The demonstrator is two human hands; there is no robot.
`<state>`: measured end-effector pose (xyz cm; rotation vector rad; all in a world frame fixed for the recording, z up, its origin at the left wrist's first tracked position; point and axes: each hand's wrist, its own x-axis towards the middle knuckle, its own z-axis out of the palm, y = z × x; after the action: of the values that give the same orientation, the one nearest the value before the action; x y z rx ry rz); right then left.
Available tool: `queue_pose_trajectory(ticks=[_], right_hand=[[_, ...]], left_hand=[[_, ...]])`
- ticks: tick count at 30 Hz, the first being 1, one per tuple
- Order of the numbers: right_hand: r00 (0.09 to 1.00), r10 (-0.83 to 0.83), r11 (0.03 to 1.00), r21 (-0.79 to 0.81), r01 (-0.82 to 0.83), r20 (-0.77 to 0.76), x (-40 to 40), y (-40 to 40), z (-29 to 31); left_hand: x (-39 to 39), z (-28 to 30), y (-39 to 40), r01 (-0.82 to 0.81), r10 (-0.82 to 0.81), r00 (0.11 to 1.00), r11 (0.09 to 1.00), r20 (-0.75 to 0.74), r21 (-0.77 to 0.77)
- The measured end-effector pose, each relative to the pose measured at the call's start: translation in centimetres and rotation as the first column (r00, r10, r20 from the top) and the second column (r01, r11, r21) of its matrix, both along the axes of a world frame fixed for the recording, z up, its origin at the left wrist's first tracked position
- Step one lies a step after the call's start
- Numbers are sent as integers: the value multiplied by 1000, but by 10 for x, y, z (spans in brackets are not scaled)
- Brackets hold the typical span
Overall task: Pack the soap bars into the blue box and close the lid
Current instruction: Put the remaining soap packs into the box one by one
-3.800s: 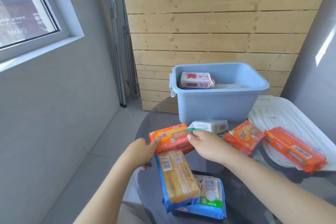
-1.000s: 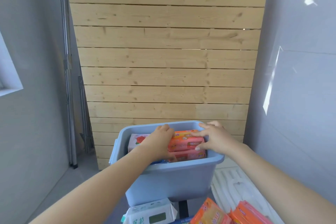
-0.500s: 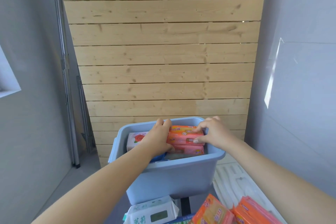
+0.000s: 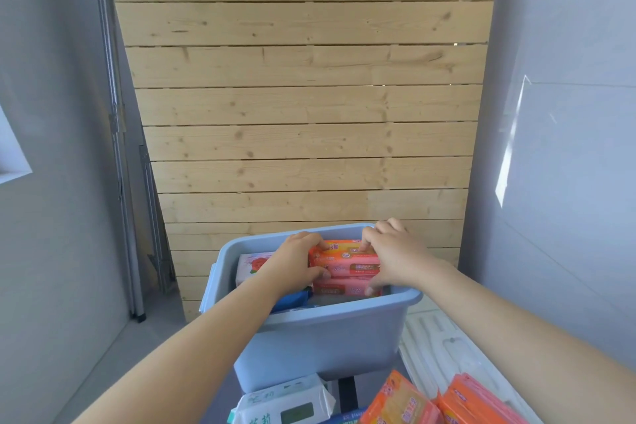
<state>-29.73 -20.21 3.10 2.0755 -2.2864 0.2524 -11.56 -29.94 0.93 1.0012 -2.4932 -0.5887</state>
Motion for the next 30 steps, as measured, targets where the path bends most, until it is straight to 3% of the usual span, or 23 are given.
queue_pose_trajectory(ticks=[3, 6, 12, 17, 22, 26, 30], right_hand=[[990, 23, 1000, 15, -21, -137, 3, -4, 2], [989, 11, 1000, -12, -13, -147, 4, -8, 1], [998, -26, 997, -70, 22, -59, 0, -13, -1], [967, -49, 985, -150, 89, 251, -10, -11, -6], [984, -66, 986, -139, 89, 167, -7, -17, -7], [974, -64, 989, -117, 91, 215, -8, -11, -5], [930, -37, 974, -196, 116, 366, -1, 10, -3]], left_hand=[[-1, -1, -2, -4, 4, 1000, 1000, -21, 3], [-1, -2, -3, -10, 11, 999, 1000, -34, 10], [-2, -1, -2, -8, 8, 999, 1000, -33, 6], [-2, -3, -2, -12, 12, 1000, 1000, -24, -16], [-6, -3, -3, -39, 41, 999, 998, 28, -49], [-3, 2, 5, -24, 27, 997, 999, 75, -38], [10, 19, 26, -74, 63, 987, 995, -148, -67]])
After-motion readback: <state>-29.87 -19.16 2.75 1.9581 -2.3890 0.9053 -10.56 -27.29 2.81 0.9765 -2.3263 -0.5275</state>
